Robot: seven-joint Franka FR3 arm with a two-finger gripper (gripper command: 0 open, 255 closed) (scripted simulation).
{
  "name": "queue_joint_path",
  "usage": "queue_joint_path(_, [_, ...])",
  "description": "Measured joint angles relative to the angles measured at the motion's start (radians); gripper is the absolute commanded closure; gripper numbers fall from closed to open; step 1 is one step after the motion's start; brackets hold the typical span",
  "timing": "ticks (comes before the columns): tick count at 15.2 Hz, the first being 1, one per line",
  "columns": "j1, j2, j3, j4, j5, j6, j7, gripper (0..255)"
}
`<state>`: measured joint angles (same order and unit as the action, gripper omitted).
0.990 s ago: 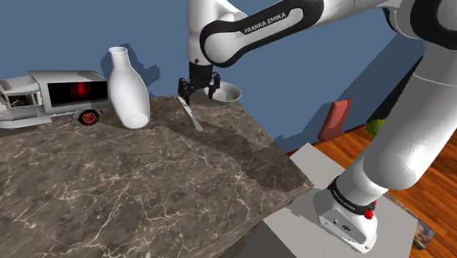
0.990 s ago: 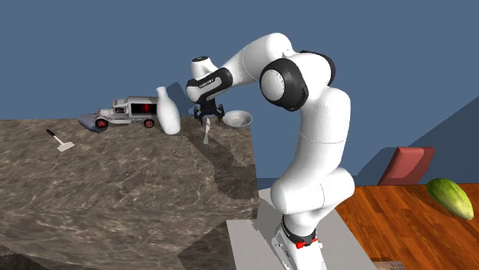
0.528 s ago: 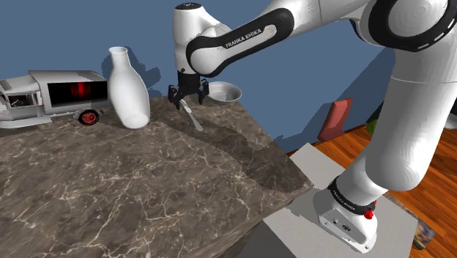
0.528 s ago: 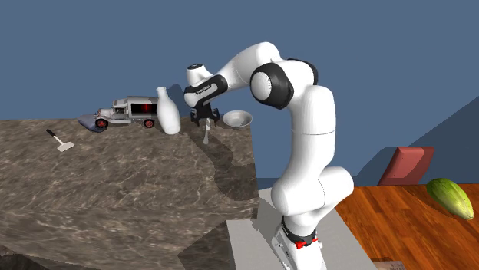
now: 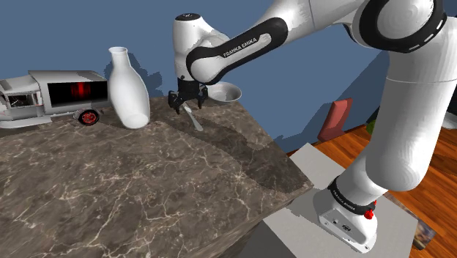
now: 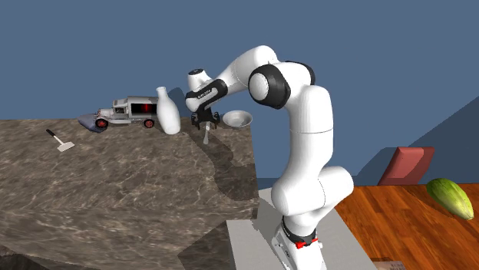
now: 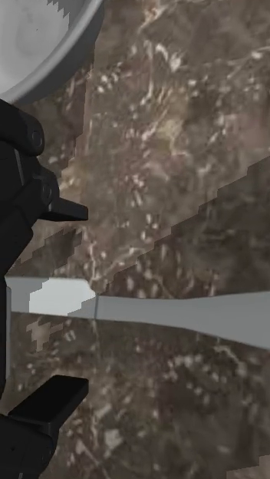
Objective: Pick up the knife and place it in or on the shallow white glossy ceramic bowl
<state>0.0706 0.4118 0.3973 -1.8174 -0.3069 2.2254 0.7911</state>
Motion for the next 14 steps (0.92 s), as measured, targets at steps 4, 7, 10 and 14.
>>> queue_joint_path(4, [0.001, -0.002, 0.002, 0.002, 0.001, 0.003, 0.0, 255])
queue_joint_path(7, [0.006, 0.002, 0.005, 0.017, 0.0, 0.001, 0.0, 255])
queue_joint_path(10, [0.008, 0.006, 0.004, 0.025, -0.001, -0.008, 0.001, 255])
queue_joint_path(14, [0.002, -0.003, 0.004, 0.013, 0.003, -0.006, -0.003, 255])
